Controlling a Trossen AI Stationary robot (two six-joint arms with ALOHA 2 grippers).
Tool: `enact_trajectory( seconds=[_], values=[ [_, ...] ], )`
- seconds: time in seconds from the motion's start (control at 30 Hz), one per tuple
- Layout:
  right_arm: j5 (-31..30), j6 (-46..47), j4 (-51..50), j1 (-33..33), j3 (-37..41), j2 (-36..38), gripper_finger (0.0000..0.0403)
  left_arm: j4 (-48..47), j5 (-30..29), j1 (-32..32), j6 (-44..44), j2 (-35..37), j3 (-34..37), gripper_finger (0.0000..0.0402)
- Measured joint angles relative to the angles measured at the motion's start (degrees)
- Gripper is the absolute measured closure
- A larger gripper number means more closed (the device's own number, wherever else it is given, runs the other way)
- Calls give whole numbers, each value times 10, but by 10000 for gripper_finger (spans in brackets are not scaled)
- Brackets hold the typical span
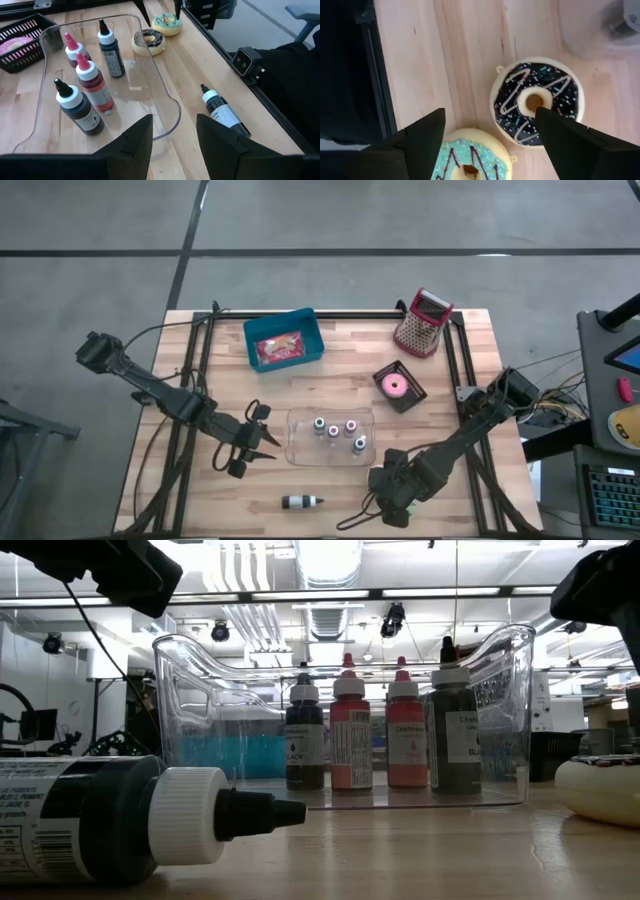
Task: Pick & Place Food Item
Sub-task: Put the black donut into the black bin
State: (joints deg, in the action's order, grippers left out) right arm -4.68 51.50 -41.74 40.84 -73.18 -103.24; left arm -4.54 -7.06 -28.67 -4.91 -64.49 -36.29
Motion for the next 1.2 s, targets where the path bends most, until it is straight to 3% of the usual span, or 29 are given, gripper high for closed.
enact_trajectory(
  seconds=[0.37,1.2],
  values=[
    [-11,8,26,0,11,-26,83,0,-1,0,0,0,0,245],
    [-11,-18,33,0,-6,-102,116,6,-1,0,2,0,0,245]
  ],
)
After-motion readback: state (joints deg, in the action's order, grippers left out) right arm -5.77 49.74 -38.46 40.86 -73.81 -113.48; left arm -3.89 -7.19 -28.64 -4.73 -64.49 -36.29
